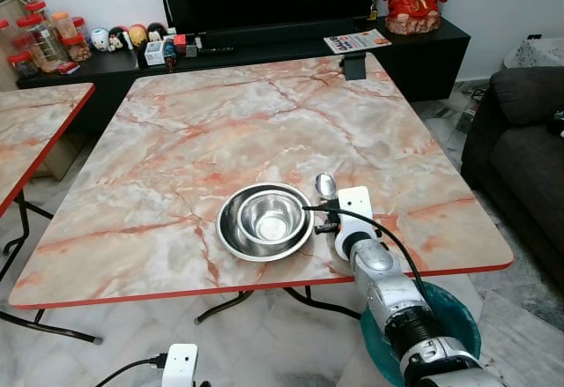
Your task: Setting the table
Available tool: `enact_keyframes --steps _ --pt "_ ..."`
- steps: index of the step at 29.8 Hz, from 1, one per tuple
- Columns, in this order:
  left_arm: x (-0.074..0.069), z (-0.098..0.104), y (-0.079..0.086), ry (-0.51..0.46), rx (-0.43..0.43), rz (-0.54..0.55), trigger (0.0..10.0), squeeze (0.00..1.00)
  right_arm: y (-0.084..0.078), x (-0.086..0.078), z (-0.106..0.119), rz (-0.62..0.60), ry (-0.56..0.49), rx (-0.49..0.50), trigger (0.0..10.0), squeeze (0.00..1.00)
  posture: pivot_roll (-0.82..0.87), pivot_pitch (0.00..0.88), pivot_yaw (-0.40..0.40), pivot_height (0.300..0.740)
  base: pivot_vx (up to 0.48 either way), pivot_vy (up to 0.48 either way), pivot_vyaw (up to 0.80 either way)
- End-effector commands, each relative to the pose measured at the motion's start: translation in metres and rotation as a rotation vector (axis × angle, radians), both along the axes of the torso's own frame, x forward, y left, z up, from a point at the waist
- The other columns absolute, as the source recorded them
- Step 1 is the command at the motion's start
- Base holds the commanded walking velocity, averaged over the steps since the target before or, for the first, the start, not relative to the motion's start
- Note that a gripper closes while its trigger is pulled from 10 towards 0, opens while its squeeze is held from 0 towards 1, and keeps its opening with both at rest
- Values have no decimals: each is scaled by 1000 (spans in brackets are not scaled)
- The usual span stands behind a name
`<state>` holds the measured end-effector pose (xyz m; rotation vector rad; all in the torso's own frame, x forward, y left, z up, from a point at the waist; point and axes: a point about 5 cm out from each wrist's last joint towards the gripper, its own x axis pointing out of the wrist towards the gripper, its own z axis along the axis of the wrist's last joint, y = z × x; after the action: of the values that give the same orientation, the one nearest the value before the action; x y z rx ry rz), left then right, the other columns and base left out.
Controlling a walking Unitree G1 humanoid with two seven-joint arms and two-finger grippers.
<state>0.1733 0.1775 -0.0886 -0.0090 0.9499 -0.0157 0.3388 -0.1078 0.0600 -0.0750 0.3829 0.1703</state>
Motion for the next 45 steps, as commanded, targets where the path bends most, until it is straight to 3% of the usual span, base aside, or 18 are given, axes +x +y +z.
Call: enact_keyframes --steps 1,11,12,13,14,35,36,45 --pt "-4 -2 4 20 6 1 10000 0 2 1 -1 -4 23 -9 10000 0 -121 0 91 740 0 0 0" --pt "-5 -2 5 22 6 2 10000 0 1 2 -2 -18 30 -18 10000 0 -118 0 91 740 0 0 0" --pt "-5 -2 5 22 5 2 10000 0 1 2 -2 -20 30 -16 10000 35 -118 0 91 740 0 0 0" --pt "-5 -2 5 22 5 2 10000 0 1 2 -1 -22 29 -14 10000 396 -119 0 91 740 0 0 0" --pt "-5 -2 5 22 5 2 10000 0 0 3 -1 -25 28 -11 10000 1000 -119 0 91 740 0 0 0" --pt "-3 -1 5 20 5 -1 10000 0 -2 7 6 -44 -6 -29 10000 1000 -117 0 94 740 0 0 0" --pt "-3 -1 5 21 4 -2 10000 0 -2 8 9 -33 -31 -51 10000 0 -118 0 95 740 0 0 0" --pt "-1 0 5 16 5 -4 10000 0 1 10 18 -46 -87 -44 10000 0 -119 0 97 740 0 0 0"
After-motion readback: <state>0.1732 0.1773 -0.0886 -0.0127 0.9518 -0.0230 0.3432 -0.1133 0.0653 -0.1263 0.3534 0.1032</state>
